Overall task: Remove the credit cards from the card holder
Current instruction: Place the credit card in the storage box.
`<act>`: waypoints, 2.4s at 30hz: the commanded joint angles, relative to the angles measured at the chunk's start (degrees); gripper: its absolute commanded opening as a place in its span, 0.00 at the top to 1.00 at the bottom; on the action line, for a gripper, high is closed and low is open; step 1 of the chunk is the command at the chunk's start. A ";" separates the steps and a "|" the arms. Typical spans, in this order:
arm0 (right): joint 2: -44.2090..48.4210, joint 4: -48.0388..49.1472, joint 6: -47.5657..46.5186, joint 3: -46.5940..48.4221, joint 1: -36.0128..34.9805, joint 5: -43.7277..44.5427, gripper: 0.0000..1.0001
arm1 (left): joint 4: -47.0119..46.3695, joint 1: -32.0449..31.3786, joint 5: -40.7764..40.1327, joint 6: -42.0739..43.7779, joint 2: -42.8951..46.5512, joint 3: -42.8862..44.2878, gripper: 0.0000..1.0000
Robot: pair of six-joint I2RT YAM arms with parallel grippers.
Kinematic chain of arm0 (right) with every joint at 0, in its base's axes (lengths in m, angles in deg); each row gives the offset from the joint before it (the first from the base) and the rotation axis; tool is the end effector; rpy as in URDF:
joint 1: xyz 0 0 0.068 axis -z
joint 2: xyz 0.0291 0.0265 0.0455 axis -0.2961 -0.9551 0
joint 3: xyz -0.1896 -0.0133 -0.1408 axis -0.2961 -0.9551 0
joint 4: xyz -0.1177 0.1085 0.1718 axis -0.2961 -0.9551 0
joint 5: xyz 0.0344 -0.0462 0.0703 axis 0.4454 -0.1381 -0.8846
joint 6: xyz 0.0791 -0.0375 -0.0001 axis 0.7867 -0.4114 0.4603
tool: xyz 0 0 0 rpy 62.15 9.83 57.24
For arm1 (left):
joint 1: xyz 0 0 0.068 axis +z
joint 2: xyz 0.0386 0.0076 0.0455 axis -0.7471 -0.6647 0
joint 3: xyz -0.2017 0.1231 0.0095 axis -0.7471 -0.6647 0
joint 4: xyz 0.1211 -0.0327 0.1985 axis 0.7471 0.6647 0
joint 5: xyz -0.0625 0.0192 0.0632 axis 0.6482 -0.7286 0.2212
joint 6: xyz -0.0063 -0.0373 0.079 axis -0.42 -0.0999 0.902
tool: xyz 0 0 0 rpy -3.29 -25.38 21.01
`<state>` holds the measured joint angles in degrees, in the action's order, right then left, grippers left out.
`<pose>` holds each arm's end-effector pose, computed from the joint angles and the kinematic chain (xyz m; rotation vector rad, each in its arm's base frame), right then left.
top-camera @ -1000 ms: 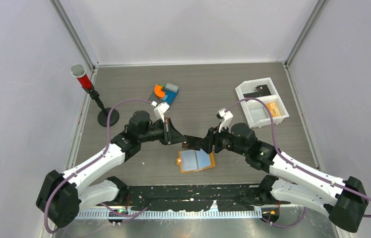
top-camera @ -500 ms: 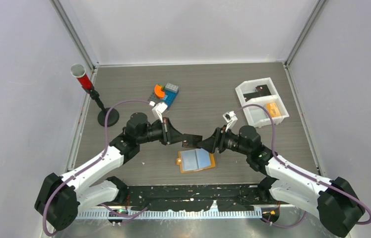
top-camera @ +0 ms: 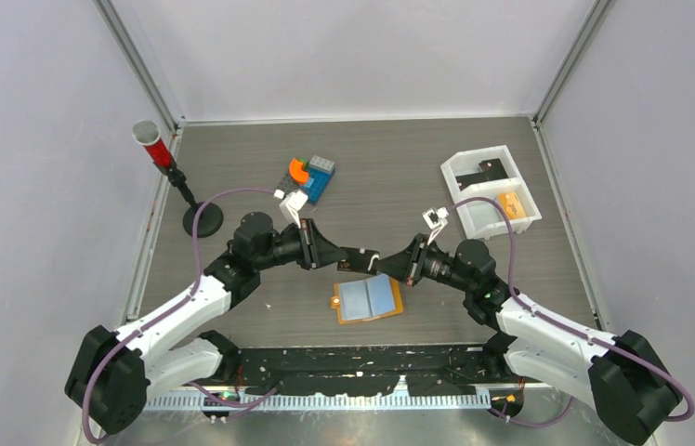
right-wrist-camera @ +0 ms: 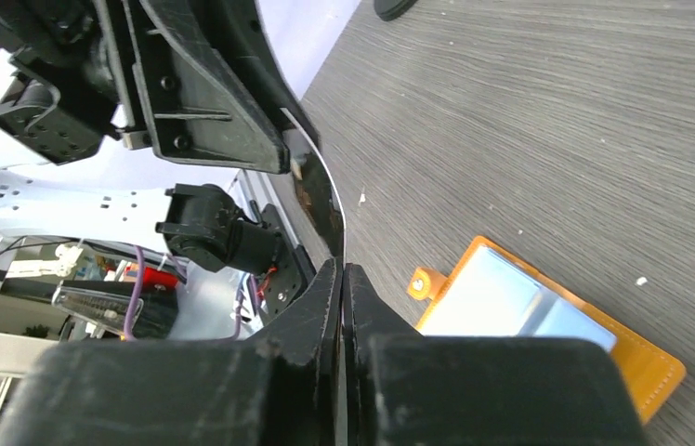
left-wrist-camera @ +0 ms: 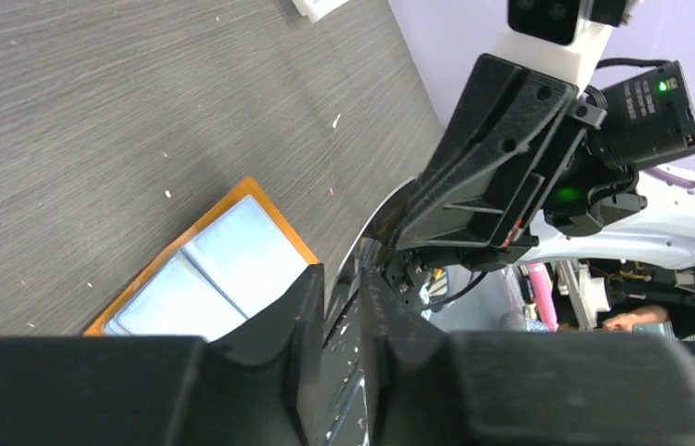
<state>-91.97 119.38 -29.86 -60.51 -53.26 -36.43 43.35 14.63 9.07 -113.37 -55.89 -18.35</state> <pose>0.1694 0.1670 0.1966 -0.2716 1.8512 1.4116 0.1906 -0.1760 0.2230 0.1952 2.0550 -1.4402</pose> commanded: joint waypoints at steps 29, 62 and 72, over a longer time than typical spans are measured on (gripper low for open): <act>-16.78 -25.32 -9.63 33.85 23.78 21.51 0.95 | 53.50 -0.38 -23.97 26.35 12.53 17.54 0.01; -43.48 -28.85 4.27 48.11 48.94 27.09 0.95 | 59.14 -2.07 -32.28 33.05 20.33 18.26 0.01; -46.58 -27.85 5.89 49.31 50.37 25.19 0.93 | 58.07 -2.06 -33.39 33.05 22.94 17.43 0.01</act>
<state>-137.87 89.39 -25.34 -14.10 -3.60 -10.71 102.69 12.72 -23.41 -80.80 -34.51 -1.98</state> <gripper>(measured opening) 0.071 0.993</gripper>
